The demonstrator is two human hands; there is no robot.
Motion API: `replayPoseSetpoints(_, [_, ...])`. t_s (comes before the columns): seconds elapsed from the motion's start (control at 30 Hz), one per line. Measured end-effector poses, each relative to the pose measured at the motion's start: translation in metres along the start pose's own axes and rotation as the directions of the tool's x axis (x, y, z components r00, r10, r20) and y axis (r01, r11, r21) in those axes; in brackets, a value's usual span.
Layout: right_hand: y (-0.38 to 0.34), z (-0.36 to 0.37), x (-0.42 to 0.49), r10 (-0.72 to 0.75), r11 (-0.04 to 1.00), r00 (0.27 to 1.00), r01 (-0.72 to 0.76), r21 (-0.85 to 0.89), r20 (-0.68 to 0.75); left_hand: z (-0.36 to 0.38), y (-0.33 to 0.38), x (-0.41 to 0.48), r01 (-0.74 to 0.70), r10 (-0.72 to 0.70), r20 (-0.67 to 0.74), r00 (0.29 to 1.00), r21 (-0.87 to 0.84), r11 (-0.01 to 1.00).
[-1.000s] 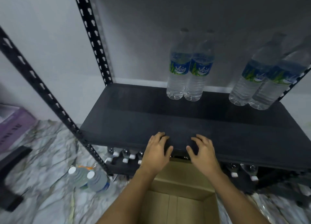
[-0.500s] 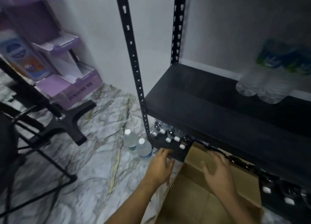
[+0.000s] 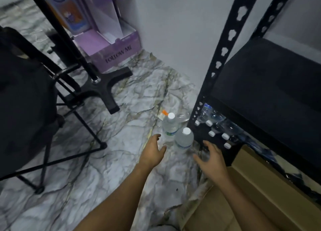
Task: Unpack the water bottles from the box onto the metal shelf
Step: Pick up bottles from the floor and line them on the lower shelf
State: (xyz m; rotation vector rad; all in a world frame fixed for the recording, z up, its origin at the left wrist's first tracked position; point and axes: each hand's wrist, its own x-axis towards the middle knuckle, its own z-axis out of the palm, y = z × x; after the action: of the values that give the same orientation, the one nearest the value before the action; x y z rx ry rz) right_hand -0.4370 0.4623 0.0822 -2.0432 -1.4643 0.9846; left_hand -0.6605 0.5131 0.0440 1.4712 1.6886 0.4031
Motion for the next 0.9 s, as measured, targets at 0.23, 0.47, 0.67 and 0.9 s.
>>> replayPoseSetpoints(0.23, [0.013,0.046,0.064,0.061,0.998,0.997,-0.059,-0.031,0.037,-0.003,-0.031,0.072,-0.013,0.015,0.076,0.997,-0.024,1.0])
replayPoseSetpoints(0.47, [0.043,0.09,0.103,0.025,0.995,1.0,-0.025,0.097,0.003,0.021,-0.035,0.152,-0.222,0.224,0.177,0.958,-0.031,0.975])
replayPoseSetpoints(0.67, [0.048,0.107,0.111,0.009,0.986,0.998,0.003,0.167,-0.069,0.026,-0.031,0.179,-0.346,0.352,0.248,0.902,-0.071,0.936])
replayPoseSetpoints(0.9, [0.034,0.115,0.116,0.059,0.986,0.98,-0.027,0.163,-0.192,0.024,-0.043,0.178,-0.397,0.409,0.182,0.894,-0.103,0.912])
